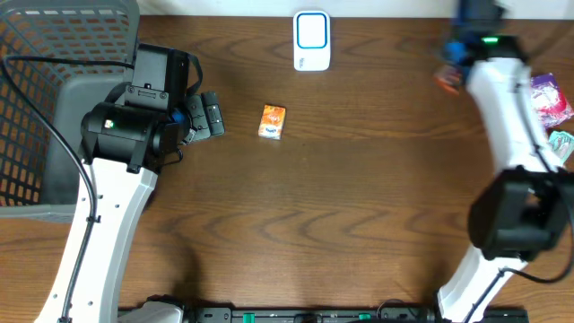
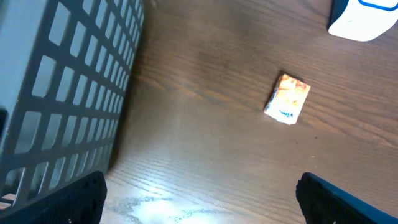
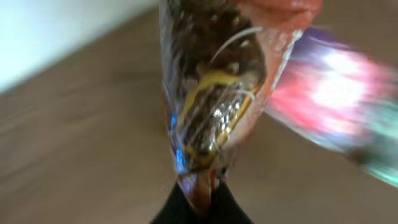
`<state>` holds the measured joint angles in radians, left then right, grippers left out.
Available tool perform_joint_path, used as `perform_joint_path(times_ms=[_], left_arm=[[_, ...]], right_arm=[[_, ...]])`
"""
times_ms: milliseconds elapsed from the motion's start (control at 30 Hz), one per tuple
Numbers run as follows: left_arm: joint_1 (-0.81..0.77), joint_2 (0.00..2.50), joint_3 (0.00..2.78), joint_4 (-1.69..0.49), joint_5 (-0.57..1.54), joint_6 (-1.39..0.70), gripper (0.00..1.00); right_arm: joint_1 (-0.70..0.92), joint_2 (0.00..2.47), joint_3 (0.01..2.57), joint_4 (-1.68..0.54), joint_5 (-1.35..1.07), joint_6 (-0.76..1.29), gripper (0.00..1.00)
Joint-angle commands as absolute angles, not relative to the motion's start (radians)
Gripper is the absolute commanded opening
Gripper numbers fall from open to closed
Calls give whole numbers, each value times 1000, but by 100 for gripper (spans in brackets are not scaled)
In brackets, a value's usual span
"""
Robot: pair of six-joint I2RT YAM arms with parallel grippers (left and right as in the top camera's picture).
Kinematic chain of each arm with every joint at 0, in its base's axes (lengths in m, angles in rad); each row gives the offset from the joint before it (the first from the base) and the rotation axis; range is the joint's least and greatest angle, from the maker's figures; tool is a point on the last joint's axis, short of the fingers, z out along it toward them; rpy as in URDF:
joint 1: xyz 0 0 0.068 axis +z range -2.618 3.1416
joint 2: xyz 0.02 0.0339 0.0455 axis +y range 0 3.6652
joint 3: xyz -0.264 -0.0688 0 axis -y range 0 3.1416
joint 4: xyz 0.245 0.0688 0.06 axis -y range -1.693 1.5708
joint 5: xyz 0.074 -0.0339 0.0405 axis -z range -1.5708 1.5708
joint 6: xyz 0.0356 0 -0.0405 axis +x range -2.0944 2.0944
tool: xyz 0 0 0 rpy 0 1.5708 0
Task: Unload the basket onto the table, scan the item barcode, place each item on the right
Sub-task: 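Carry the orange bar to the right edge and release it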
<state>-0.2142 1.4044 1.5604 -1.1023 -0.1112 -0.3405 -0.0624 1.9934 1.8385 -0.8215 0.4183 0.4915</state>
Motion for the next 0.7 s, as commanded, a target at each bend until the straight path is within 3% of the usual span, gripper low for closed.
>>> perform_joint_path(times_ms=[0,100,333,367,433,533,600,667], left_arm=[[-213,1405,1575,-1106,-120,-346,98],[-213,1405,1575,-1106,-120,-346,98],[-213,1405,1575,-1107,-120,-346,98],[-213,1405,1575,-1107,-120,-346,98],[-213,1405,1575,-1106,-120,-346,98],[-213,1405,1575,-1106,-120,-346,98],[-213,1405,1575,-1107,-120,-346,98],[-213,1405,1575,-1106,-120,-346,98]], right_arm=[[-186,2011,1836,-957,561,704,1],[-276,2028,1836,-1044,512,831,1],[-409,2079,1836,-1085,453,822,5],[-422,2084,1836,-1085,450,821,9],[-437,2091,1836,-1073,441,792,35],[-445,2086,1840,-1008,378,566,65],[-440,2074,1854,-1007,365,494,74],[-430,2053,1868,-1022,344,464,75]])
